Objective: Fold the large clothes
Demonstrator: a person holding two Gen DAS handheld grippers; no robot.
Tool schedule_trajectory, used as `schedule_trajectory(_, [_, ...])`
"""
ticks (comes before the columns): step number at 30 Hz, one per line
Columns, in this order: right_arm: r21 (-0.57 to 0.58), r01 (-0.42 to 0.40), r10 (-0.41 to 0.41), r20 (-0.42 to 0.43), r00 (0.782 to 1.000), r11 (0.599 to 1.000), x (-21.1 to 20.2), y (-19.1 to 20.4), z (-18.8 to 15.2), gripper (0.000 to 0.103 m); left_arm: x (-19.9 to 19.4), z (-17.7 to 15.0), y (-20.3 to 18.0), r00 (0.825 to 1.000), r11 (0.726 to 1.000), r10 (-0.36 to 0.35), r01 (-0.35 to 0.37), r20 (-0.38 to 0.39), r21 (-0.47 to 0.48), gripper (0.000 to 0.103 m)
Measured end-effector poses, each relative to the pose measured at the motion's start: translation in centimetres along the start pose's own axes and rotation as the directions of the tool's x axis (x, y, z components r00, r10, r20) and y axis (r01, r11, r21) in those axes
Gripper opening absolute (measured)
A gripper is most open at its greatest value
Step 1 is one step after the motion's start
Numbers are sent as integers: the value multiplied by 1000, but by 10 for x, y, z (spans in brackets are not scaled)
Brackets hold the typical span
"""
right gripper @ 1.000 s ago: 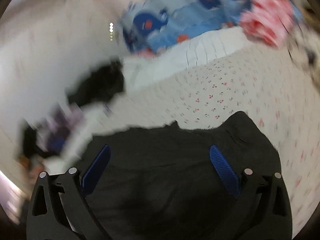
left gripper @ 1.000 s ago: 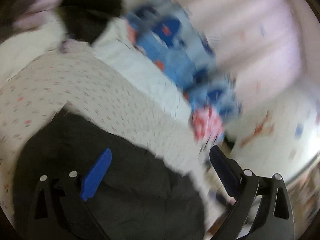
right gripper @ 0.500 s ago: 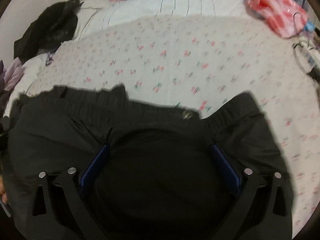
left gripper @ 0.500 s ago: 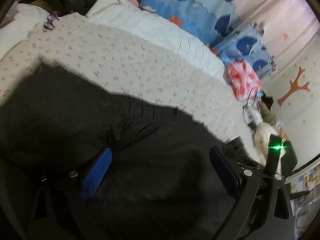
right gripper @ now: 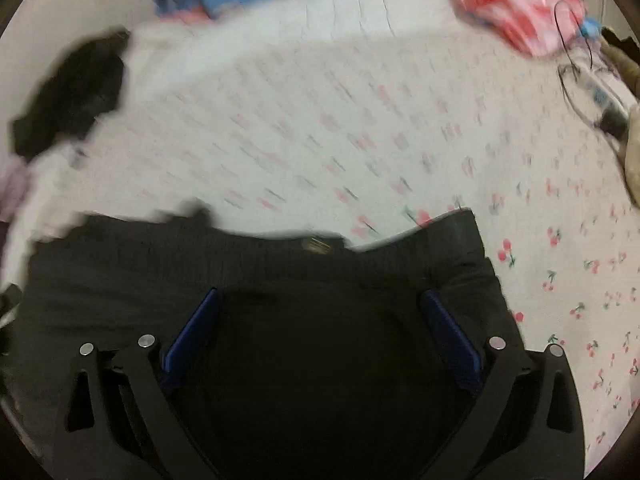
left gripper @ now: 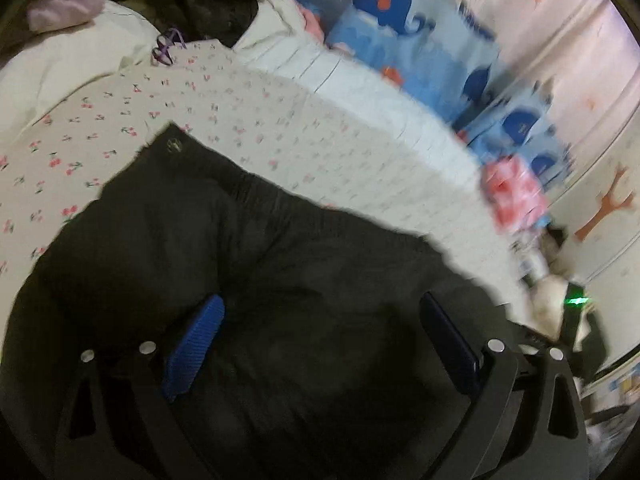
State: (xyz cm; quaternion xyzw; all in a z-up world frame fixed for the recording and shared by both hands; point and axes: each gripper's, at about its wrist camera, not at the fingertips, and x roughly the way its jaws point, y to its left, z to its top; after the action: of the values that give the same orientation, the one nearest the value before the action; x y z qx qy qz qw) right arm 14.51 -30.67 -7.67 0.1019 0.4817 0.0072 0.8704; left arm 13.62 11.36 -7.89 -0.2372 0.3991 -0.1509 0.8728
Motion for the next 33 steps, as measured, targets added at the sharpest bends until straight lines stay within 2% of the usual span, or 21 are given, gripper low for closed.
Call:
schedule_trajectory(2, [-94,-26,33,69,997,995,-22,35,5,96,-22,-3,-3,998,1000,-28,28,49,-2,94])
schedule_trajectory(4, [-159,-67,79,72,994,985,-26,65,6,96,-28,-11,5,997,1000,-22,23,70,-9,94])
schedule_trajectory(6, [-207,-59,67,31,997,977,-4,90,-1,96,-20,-21,16,998,1000,-14,15,63,-20,94])
schedule_trajectory(7, [-221,-55,51,-25,998,974,19,97,-10,97,-17,-27,23,997,999,-34,36,73,-33,94])
schedule_trajectory(8, [-202,-93,82,-61,995,975,40,100,-17,97,-17,-29,26,994,997,-56,59,90,-42,94])
schedule_trajectory(11, [-229,-54,40,-67,997,972,53,109,-13,97,-9,-29,27,996,998,-34,38,79,-42,94])
schedule_trajectory(13, [-241,-45,18,-113,993,969,51,108,-11,97,-7,-27,22,1000,1000,-6,7,27,-18,94])
schedule_trajectory(14, [-228,-39,9,-130,991,973,44,106,-11,96,-12,-26,22,1000,1000,-4,4,7,-18,94])
schedule_trajectory(16, [-188,-102,88,-83,993,977,-2,101,-20,97,-47,-28,27,998,995,-62,64,28,-78,94])
schedule_trajectory(19, [-331,-127,143,23,989,935,-78,116,-59,96,-109,-45,42,990,982,-114,125,80,-144,95])
schedule_trajectory(20, [-398,-143,175,45,984,906,-99,125,-77,96,-128,-54,49,990,980,-99,114,97,-164,96])
schedule_trajectory(22, [-543,-208,253,8,967,813,-131,147,-120,96,-156,-74,70,993,971,-69,90,99,-221,96])
schedule_trajectory(23, [-626,-239,280,-35,959,742,-141,163,-146,96,-163,-83,79,993,963,-73,94,93,-251,96])
schedule_trajectory(25, [-743,-226,263,-70,962,630,-148,187,-183,96,-177,-105,99,994,937,-69,92,80,-338,96])
schedule_trajectory(26, [-806,-200,226,-85,970,557,-145,203,-205,96,-179,-121,111,995,913,-79,95,55,-398,96])
schedule_trajectory(28, [-868,-138,159,-69,985,477,-133,220,-229,96,-177,-145,123,993,872,-115,116,32,-476,96])
schedule_trajectory(29, [-903,-9,71,24,997,429,-121,230,-240,96,-175,-155,125,990,854,-136,130,27,-504,96])
schedule_trajectory(30, [-910,63,19,77,997,410,-112,232,-244,96,-172,-166,126,987,833,-159,146,21,-533,96])
schedule_trajectory(31, [-896,96,-6,103,995,434,-104,233,-240,96,-168,-175,125,982,815,-186,163,15,-557,96])
schedule_trajectory(32, [-844,65,12,84,996,533,-102,229,-224,96,-164,-183,122,979,802,-205,173,8,-571,96])
schedule_trajectory(33, [-792,31,33,65,997,610,-103,223,-211,96,-161,-188,118,976,799,-217,178,0,-575,96])
